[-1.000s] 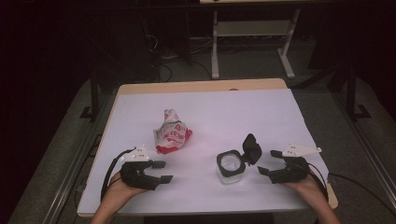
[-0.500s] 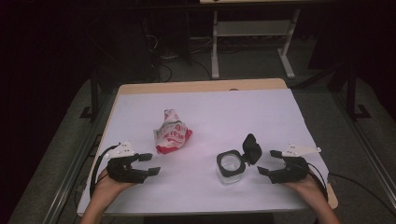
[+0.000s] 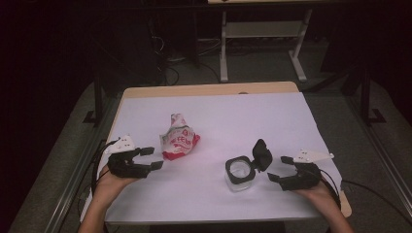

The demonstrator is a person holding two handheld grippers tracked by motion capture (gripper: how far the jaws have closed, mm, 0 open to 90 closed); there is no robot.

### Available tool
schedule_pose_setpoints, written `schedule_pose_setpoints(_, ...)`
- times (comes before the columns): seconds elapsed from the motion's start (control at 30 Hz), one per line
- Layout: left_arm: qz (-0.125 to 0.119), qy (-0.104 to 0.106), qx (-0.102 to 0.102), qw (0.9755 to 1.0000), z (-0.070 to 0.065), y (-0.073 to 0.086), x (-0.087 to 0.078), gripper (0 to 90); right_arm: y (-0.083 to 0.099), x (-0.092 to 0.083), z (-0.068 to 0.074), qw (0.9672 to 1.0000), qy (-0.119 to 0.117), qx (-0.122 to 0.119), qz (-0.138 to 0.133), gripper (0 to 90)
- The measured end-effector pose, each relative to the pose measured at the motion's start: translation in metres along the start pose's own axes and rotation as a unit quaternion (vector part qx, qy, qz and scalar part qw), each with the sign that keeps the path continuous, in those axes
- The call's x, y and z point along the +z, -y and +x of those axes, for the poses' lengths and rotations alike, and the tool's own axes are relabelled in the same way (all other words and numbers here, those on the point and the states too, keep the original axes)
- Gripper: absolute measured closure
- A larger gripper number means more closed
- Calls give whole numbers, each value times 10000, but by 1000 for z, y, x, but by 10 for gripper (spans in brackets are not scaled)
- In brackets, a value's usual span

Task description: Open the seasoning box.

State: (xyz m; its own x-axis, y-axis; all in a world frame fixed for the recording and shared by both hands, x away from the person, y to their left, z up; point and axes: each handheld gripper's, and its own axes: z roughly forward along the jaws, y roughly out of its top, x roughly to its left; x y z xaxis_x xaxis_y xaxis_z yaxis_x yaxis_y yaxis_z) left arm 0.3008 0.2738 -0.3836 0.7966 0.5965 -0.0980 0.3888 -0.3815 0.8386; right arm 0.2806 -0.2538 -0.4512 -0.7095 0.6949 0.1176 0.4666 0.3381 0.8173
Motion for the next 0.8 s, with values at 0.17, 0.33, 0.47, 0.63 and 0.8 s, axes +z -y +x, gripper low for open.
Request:
schedule_pose_setpoints(0.17, 8, -27, 13, 10000, 6, -6, 8, 332, 0, 0, 0, 10000, 4, 27, 3, 142)
schedule_pose_setpoints(0.33, -70, -19, 46, 10000, 9, -15, 20, 332, 0, 0, 0, 10000, 1, 32, 2, 142)
schedule_pose_setpoints(0.47, -38, -66, 122, 9999, 11, -21, 29, 332, 1, 0, -1, 10000, 11, 50, -1, 142)
schedule_pose_setpoints(0.63, -16, -81, 178, 9998, 13, -25, 41, 332, 1, -1, -1, 10000, 13, 40, -17, 142)
schedule_pose_setpoints(0.8, 21, -120, 191, 9997, 13, -25, 51, 335, 1, -2, -2, 10000, 30, 44, -8, 142)
